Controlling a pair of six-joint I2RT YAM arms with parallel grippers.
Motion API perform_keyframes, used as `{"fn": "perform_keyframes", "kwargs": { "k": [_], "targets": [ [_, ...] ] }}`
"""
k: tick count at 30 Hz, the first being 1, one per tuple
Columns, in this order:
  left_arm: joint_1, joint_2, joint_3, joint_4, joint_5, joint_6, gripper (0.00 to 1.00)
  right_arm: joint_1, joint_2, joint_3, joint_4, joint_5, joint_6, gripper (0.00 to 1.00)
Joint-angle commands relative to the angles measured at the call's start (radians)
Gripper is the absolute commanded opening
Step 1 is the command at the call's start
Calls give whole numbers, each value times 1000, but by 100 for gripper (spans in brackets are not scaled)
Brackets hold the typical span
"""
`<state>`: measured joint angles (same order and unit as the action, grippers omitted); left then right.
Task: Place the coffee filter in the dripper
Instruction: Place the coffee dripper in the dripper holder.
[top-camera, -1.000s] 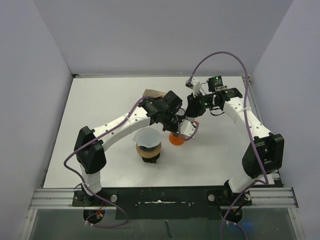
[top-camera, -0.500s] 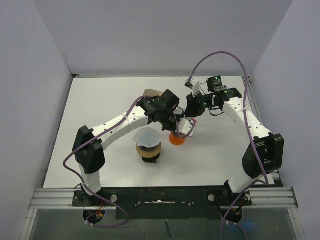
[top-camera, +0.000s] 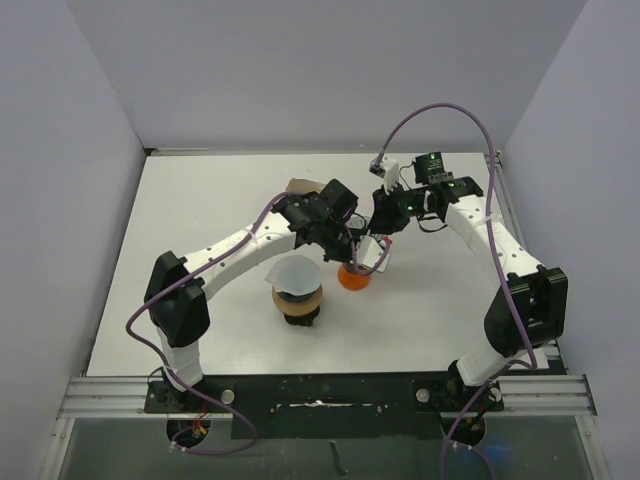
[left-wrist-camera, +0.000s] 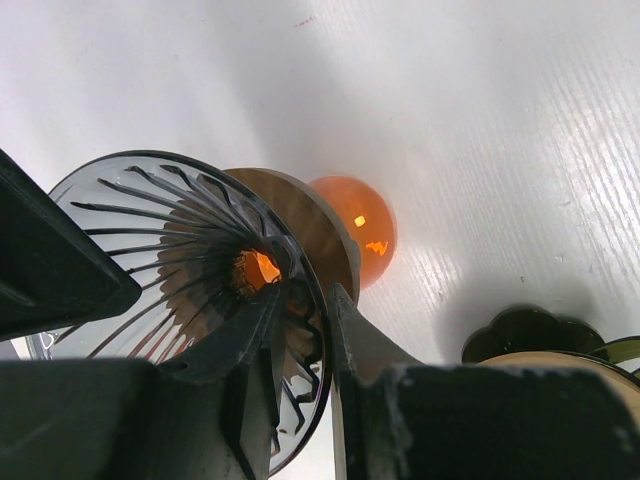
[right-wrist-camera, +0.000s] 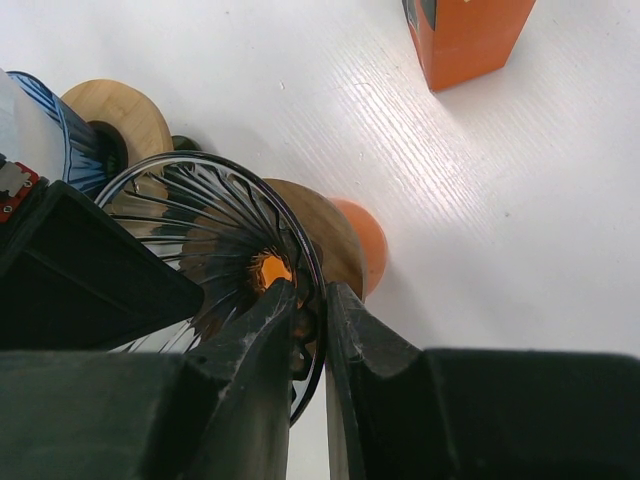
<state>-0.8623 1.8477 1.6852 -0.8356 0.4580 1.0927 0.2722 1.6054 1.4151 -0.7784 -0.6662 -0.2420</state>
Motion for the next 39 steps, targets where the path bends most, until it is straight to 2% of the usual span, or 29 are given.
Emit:
{"fn": "perform_keyframes", "kwargs": {
  "k": [1, 16, 28, 39],
  "targets": [
    [48, 34, -69, -83, -64, -37, 10, 18, 42, -62, -84, 74, -53, 14],
    [56, 24, -70, -80, -51, -49, 10, 22, 38, -43, -100, 94, -63, 16],
    [47, 31, 79, -111, -106, -80, 21, 21, 64, 131, -185, 45, -88, 24],
    [33, 26, 113, -108, -134, -95, 35, 21, 61, 186, -218, 43, -90, 32]
  ]
}}
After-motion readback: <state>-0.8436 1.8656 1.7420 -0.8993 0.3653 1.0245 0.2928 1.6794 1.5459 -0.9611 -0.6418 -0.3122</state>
